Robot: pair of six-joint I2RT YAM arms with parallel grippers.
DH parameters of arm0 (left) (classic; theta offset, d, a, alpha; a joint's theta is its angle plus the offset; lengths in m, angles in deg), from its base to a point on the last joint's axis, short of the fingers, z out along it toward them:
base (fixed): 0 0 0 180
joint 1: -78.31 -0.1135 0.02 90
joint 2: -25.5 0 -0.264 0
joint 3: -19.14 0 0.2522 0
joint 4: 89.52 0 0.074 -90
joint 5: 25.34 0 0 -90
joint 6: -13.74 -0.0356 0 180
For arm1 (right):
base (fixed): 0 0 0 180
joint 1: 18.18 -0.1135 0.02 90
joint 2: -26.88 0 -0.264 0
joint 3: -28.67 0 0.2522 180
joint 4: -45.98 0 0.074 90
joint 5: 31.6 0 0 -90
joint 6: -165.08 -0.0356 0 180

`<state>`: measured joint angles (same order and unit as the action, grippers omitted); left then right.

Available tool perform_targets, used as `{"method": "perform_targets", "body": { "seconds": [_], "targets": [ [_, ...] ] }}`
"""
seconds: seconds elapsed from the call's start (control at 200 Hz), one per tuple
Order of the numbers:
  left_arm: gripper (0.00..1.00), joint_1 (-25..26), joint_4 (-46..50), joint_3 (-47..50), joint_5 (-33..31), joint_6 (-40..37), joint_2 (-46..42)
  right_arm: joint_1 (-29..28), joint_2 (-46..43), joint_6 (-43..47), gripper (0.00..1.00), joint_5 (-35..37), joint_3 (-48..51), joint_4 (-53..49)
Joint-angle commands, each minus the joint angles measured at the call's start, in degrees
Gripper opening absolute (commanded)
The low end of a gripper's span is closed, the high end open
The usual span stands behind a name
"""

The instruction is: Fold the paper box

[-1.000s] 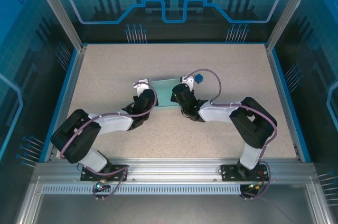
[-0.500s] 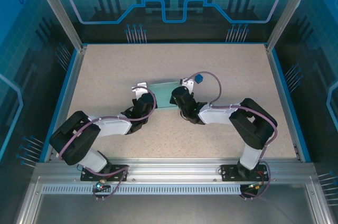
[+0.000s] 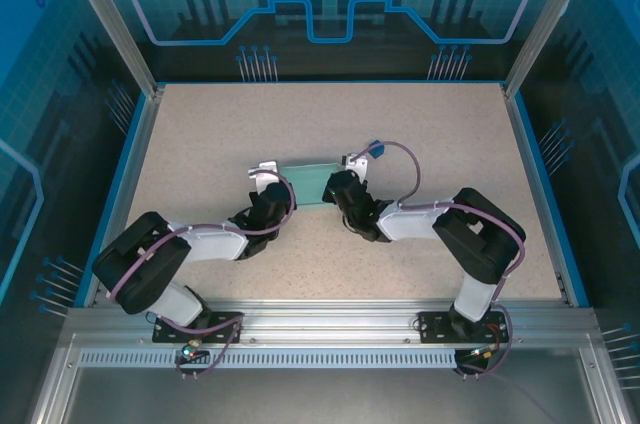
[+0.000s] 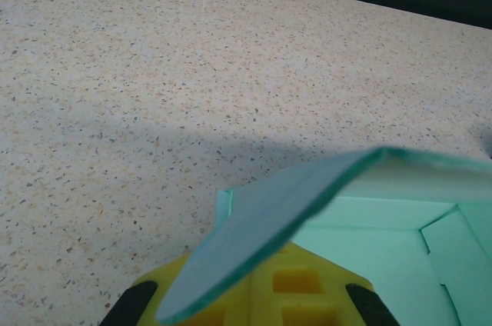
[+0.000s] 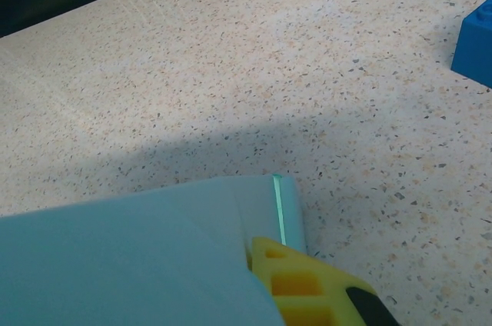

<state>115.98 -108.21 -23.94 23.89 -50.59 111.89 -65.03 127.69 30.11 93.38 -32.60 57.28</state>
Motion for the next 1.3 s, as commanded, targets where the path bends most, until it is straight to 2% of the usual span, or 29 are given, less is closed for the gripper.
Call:
{"method": "perform_targets", "body": {
  "seconds": [0.0, 0.235, 0.55, 0.67, 0.81, 1.0, 1.121, 1.296],
  "targets": [
    [0.0, -0.9, 5.3, 3.2, -6.1, -1.0, -0.1, 0.6, 0.5, -0.2, 0.07, 3.0, 3.4, -10.0],
    [0.0, -0.8, 3.5, 3.6, -6.6, -4.1, -0.2, 0.8, -2.3, 3.1, 0.11, 3.3, 3.3, -10.7],
    [0.0, -0.8, 3.3, 3.5, -6.5, -4.6, 0.1, 0.9, -3.2, 5.3, 0.19, 0.9, 3.0, -11.3],
    [0.0, -0.9, 3.7, 3.3, -6.5, -4.6, -0.1, 1.0, -3.3, 6.4, 0.2, -1.0, 2.3, -11.1],
    [0.0, -0.8, 4.2, 3.0, -6.4, -4.6, -0.2, 1.7, -3.5, 7.6, 0.25, -5.0, 1.6, -10.4],
    [0.0, -0.8, 7.1, 1.6, -6.5, -3.9, -0.4, 3.2, -7.2, 9.3, 0.3, -9.6, 2.2, -12.3],
    [0.0, -0.9, 9.5, 0.6, -6.0, -2.8, -1.0, 5.6, -9.0, 8.8, 0.34, -16.3, 3.9, -12.8],
    [0.0, -0.8, 11.2, 0.0, -5.0, -2.6, -2.7, 13.2, -7.8, 10.7, 0.46, -36.5, 3.7, -11.9]
  ]
}}
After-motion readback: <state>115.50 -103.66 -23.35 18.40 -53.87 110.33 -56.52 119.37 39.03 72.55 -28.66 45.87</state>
